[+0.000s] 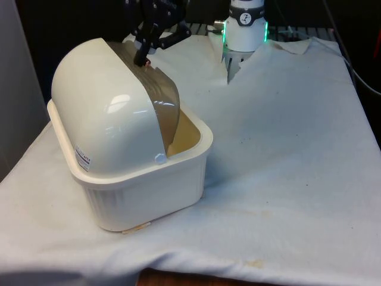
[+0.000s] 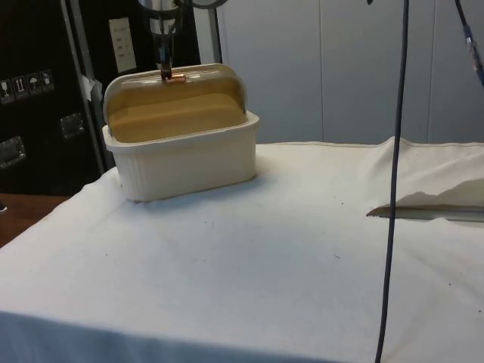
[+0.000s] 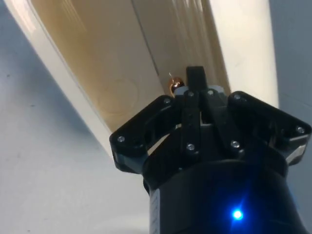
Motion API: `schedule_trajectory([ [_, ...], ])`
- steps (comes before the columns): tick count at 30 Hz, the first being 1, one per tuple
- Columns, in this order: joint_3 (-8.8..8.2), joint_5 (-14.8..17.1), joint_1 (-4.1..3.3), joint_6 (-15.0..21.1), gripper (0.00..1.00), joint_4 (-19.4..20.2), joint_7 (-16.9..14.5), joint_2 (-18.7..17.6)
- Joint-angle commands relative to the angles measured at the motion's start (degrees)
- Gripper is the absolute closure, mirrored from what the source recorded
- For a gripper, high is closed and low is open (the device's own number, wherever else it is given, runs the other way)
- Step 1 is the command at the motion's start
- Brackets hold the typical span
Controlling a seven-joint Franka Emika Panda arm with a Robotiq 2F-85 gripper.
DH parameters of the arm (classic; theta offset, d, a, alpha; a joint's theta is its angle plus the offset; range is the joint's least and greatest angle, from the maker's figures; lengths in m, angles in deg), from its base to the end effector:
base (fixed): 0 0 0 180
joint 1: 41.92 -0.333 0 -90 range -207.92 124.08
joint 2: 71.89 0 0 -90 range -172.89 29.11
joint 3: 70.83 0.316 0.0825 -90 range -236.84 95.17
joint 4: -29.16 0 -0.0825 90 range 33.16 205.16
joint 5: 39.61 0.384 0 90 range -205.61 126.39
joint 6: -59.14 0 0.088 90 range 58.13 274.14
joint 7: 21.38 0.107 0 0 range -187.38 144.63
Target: Open the lid, then close it.
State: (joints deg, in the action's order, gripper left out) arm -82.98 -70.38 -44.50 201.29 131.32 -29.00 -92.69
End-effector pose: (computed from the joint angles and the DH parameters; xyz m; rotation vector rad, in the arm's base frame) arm 0.6670 -0.0968 0.3915 2.5679 0.4761 0.3340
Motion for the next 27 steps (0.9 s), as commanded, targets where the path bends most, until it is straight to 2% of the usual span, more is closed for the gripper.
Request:
schedule_trajectory([
  [1, 0.86, 1.9, 0.34, -0.2, 1.00, 0.4, -1.5, 0.1],
  [2, 0.06, 0.5, -0.06, -0.1, 1.00, 0.0, -0.5, 0.1],
  [3, 0.92, 2.4, 0.34, -0.3, 1.00, 0.4, -2.0, 0.1],
  [4, 1.03, 3.6, 0.34, -0.6, 1.00, 0.4, -3.0, 0.2],
  [11, 1.43, 8.3, 0.29, -2.1, 1.00, 0.2, -7.1, 0.2],
  [12, 0.69, 7.2, -0.11, -2.1, 1.00, 0.0, -6.4, 0.3],
  [13, 1.49, 8.8, 0.29, -2.3, 1.00, 0.2, -7.6, 0.3],
  [20, 1.95, 13.4, 0.29, -4.2, 1.00, 0.1, -11.6, 0.4],
  [21, 1.20, 11.9, -0.11, -3.9, 1.00, 0.0, -10.4, 0.5],
  [22, 1.95, 14.0, 0.23, -4.4, 1.00, 0.1, -12.1, 0.4],
  [27, 2.12, 17.5, 0.11, -5.7, 1.00, 0.0, -15.1, 0.5],
])
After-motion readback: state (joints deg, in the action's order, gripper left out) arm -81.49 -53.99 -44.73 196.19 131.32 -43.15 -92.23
